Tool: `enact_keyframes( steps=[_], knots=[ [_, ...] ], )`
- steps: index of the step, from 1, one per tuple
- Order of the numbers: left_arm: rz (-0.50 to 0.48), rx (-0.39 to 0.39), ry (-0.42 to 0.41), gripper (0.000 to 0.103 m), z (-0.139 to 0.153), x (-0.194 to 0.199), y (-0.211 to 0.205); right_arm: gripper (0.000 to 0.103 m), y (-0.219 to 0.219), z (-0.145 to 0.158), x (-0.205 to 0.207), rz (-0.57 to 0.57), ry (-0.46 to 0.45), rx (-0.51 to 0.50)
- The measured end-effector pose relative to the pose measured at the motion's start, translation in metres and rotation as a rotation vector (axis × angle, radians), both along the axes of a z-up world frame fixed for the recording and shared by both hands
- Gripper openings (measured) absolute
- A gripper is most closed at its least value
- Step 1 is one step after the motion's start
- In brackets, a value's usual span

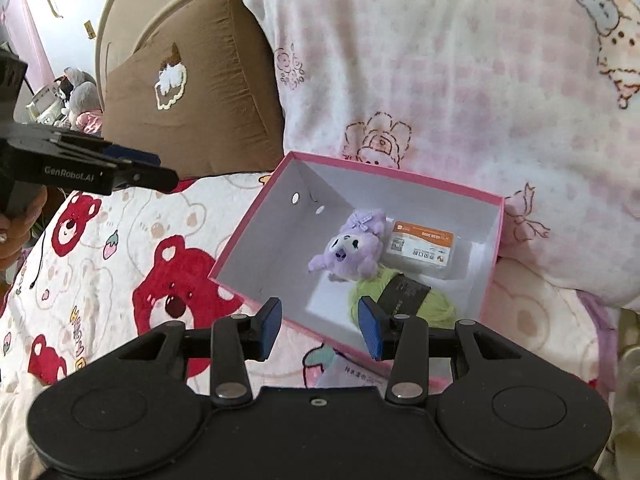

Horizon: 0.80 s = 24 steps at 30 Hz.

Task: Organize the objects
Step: 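Lower the plush toy into the pink box and open the left tool, then move the open left tool back to the wet-wipes pack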

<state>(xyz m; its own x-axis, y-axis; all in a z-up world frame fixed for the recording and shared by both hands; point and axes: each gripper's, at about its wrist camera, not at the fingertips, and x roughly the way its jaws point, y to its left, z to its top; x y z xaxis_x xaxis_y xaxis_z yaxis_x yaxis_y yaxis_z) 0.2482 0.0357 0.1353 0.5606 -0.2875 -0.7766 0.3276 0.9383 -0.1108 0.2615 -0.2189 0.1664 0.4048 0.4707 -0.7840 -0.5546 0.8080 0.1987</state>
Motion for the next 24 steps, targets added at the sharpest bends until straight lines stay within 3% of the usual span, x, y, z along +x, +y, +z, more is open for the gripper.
enact_keyframes(
  steps=[12,20,24],
  knots=[
    [-0.104,-0.167,0.044,0.05,-0.054,-0.07,-0.046,0.05,-0.01,-0.015,-0.077,0.052,-0.144,-0.012],
    [-0.099,-0.103,0.078,0.051,-0.071,-0.1,-0.073,0.052,-0.037,-0.02,-0.11,0.026,-0.148,-0.015],
    [-0.07,-0.056,0.108,0.056,-0.078,-0.115,-0.082,0.055,-0.048,-0.023,-0.124,0.017,-0.176,-0.034]
  ],
)
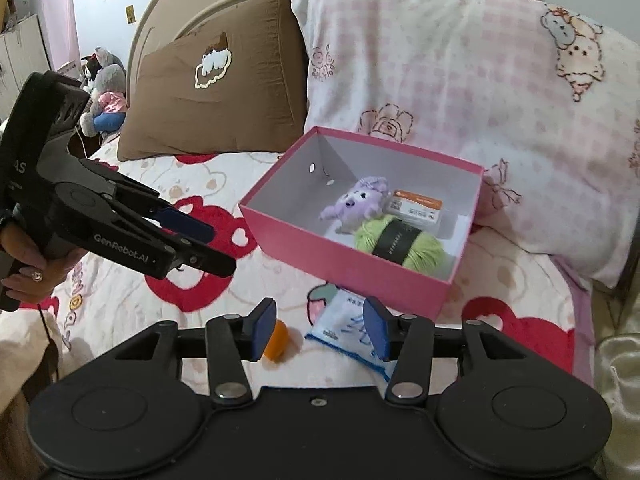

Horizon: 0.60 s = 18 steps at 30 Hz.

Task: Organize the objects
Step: 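Move the open left tool back to the wet-wipes pack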

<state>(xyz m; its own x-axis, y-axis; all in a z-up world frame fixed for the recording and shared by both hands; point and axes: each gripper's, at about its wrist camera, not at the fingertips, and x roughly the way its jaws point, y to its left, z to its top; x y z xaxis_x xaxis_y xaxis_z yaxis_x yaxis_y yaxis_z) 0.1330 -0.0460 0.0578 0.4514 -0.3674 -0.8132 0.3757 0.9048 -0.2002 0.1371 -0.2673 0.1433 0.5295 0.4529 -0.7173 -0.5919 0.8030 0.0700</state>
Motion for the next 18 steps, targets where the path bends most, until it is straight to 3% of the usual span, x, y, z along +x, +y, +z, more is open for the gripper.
enact_keyframes(
  steps=[5,10,15,18],
  knots=[
    [0.032,-0.017,0.014,0.061,-0.009,-0.022,-0.006,0.065,-0.008,-0.008,-0.018,-0.012,-0.02,-0.005],
    [0.055,-0.052,0.01,0.069,-0.022,-0.035,-0.017,0.086,-0.008,-0.026,-0.034,-0.012,-0.056,-0.038],
    [0.079,-0.084,0.008,0.08,-0.036,-0.036,-0.023,0.09,-0.012,-0.047,-0.036,-0.012,-0.06,0.006],
    [0.083,-0.064,0.018,0.083,-0.044,-0.034,-0.026,0.09,-0.013,-0.061,-0.033,-0.02,-0.054,0.015]
  ],
)
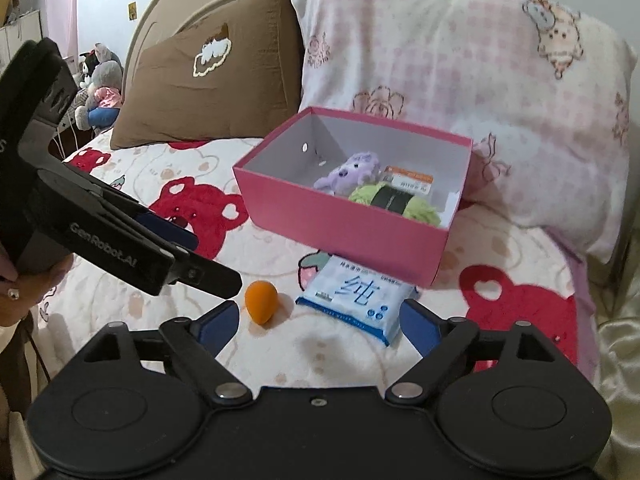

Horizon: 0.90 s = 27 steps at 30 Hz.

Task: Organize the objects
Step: 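Move the open left tool back to the wet-wipes pack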

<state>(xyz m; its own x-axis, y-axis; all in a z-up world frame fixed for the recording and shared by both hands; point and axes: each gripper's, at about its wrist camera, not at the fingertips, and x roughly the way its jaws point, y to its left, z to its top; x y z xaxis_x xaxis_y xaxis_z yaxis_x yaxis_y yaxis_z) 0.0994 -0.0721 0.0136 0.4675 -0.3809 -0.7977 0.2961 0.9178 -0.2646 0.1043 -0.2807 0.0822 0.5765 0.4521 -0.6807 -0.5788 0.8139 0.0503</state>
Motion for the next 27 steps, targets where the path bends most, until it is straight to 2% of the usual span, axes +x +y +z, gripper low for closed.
enact_keyframes(
  steps=[6,11,15,20,27],
  knots=[
    [0.016,-0.001,0.016,0.098,-0.014,0.011,-0.002,0.09,-0.004,-0.022,0.008,-0.014,-0.025,0.031],
    [0.084,0.016,0.055,0.1,-0.028,0.024,-0.002,0.09,0.003,-0.043,0.012,-0.04,-0.121,-0.053],
    [0.104,0.038,0.065,0.1,-0.037,0.03,-0.004,0.09,0.006,-0.059,0.021,-0.048,-0.094,-0.06],
    [0.112,0.002,0.058,0.1,-0.044,0.036,-0.006,0.09,0.009,-0.07,0.023,-0.04,-0.085,-0.061],
    [0.097,0.072,0.018,0.1,-0.057,0.046,-0.021,0.09,0.015,-0.086,0.035,-0.035,-0.036,-0.046]
  ],
)
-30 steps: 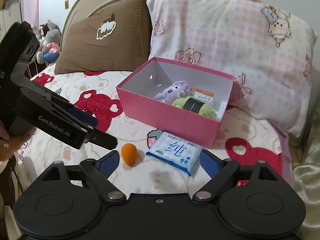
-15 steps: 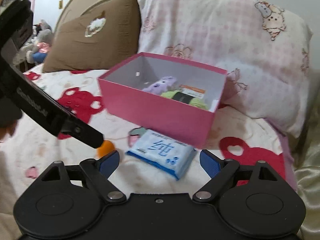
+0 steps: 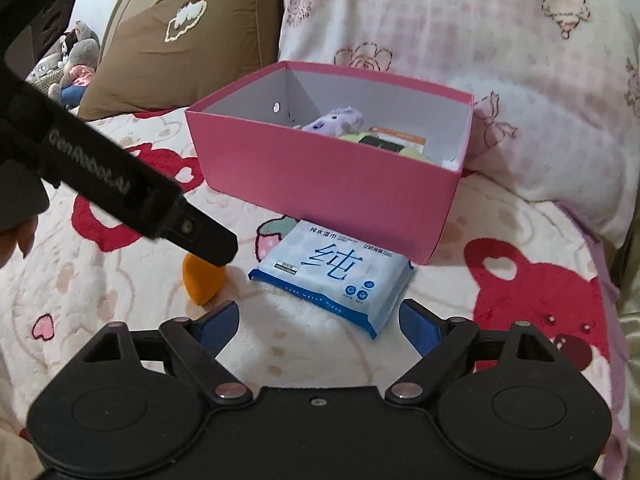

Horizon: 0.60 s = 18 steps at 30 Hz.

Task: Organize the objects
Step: 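Move the open left tool back to the wet-wipes pack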

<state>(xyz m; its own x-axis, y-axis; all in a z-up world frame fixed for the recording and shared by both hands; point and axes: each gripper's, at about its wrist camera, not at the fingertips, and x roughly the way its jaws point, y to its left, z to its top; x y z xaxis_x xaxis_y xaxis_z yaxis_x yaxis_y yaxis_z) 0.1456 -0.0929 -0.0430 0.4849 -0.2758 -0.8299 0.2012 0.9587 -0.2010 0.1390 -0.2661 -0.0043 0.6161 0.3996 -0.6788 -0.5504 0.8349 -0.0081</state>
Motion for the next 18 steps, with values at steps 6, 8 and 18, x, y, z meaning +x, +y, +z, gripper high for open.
enact_keyframes(
  steps=[6,8,18],
  knots=[
    [-0.022,-0.062,0.01,0.1,-0.015,0.016,-0.006,0.09,0.0,-0.011,0.015,0.007,0.015,0.041],
    [-0.013,-0.064,0.001,0.1,-0.02,0.02,-0.009,0.09,0.0,-0.017,0.019,0.019,0.021,0.054],
    [0.003,-0.117,0.015,0.095,-0.044,0.047,-0.011,0.09,-0.006,-0.031,0.05,-0.059,0.071,0.167]
  ],
)
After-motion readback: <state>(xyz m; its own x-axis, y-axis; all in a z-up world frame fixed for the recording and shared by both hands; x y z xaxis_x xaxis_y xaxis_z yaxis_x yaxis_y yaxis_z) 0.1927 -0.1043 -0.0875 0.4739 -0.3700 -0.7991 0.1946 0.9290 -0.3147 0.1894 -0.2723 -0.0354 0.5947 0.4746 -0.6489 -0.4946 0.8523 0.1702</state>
